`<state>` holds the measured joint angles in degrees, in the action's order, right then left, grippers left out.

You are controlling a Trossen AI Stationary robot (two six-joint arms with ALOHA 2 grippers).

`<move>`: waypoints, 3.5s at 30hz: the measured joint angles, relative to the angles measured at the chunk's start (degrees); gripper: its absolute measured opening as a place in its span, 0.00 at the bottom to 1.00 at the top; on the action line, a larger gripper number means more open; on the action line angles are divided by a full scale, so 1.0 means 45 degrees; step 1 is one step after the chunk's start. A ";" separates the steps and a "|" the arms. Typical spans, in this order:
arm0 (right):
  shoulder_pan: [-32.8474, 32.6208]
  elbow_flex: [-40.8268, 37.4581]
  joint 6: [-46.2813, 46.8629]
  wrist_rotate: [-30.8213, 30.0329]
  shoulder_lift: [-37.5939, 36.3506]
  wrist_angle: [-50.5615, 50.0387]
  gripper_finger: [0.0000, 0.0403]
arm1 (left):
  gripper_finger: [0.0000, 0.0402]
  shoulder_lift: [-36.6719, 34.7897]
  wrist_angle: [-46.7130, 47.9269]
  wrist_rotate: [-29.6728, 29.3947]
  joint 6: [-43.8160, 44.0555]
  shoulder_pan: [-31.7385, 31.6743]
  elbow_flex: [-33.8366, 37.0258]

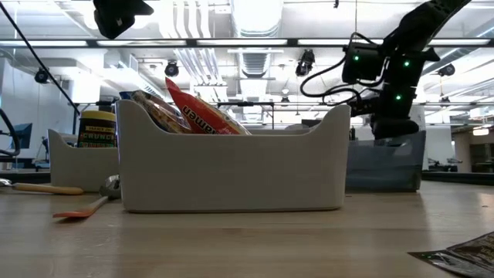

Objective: Pick & Place Food Item
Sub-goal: Put the green noodle pack into the bottom gray bin

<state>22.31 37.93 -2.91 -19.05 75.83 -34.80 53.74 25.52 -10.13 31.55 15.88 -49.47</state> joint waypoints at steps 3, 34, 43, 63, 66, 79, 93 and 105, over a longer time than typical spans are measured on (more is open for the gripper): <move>-0.0005 0.0249 0.0188 -0.0013 0.0262 0.0022 0.26 | 0.54 -0.0005 0.0000 0.0000 0.0000 0.0000 0.0000; 0.0024 0.0453 0.3193 0.0262 -0.3293 0.0039 0.02 | 0.54 -0.0002 0.0019 0.0000 -0.0005 0.0000 0.0002; 0.0020 0.0458 0.3944 0.1009 -0.3735 -0.0700 0.02 | 0.54 -0.0005 0.0019 0.0000 0.0000 0.0000 0.0002; 0.0957 0.0453 0.5425 0.1280 0.0221 -0.1405 0.75 | 0.54 -0.0002 0.0015 0.0005 0.0000 0.0002 0.0000; 0.1498 0.0453 0.5658 0.1952 0.0753 -0.1324 0.82 | 0.54 -0.0001 0.0015 0.0008 0.0088 0.0004 0.0001; 0.2370 0.0481 0.5485 0.4162 0.1905 -0.0682 0.80 | 0.54 -0.0003 0.0015 0.0152 0.0442 0.0010 0.0000; 0.2356 0.0448 0.5655 0.4226 0.1550 -0.0883 0.29 | 0.54 0.0000 0.0015 0.0155 0.0466 0.0005 0.0000; 0.2356 0.0488 0.5663 0.4337 0.0597 -0.1187 0.04 | 0.54 -0.0001 0.0015 0.0155 0.0457 0.0000 0.0000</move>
<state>32.91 40.12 22.57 0.47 78.52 -40.14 53.73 25.58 -9.43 33.61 15.88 -49.47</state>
